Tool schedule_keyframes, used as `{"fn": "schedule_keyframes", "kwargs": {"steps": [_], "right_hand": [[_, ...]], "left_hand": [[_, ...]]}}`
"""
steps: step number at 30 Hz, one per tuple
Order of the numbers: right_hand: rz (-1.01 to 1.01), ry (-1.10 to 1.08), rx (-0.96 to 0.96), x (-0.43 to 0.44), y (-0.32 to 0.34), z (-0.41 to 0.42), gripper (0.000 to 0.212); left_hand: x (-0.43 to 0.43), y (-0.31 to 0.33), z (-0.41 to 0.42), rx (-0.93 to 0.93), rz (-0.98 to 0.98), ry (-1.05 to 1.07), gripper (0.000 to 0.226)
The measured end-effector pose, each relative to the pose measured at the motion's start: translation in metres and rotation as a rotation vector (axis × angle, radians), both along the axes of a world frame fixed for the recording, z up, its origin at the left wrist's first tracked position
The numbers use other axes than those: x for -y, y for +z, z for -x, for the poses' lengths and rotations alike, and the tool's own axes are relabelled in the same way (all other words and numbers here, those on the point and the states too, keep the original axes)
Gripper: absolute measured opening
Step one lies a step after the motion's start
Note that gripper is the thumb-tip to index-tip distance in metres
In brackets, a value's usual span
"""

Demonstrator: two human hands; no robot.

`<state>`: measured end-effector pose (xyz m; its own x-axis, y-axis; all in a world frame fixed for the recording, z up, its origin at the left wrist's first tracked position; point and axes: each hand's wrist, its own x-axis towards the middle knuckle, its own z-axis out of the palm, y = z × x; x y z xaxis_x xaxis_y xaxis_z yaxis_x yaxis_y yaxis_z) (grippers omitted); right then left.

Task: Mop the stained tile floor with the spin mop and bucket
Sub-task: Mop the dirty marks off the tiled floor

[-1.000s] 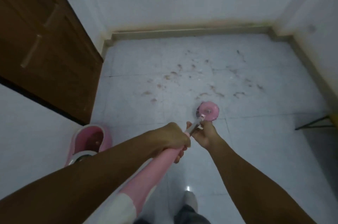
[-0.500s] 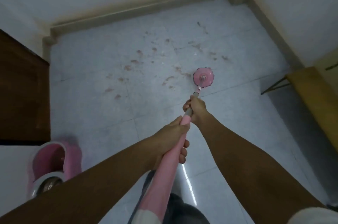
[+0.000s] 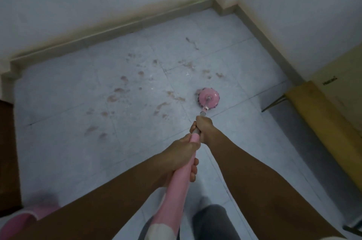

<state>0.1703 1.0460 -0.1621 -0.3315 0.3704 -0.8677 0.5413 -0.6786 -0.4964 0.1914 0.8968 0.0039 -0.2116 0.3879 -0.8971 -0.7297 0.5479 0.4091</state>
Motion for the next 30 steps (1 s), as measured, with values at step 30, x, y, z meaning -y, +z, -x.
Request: {"fn": "schedule_keyframes", "kwargs": {"steps": [30], "right_hand": [[0.279, -0.219, -0.108, -0.378, -0.086, 0.162, 0.012]], "left_hand": [[-0.38, -0.067, 0.166, 0.186, 0.065, 0.215, 0.033]]}}
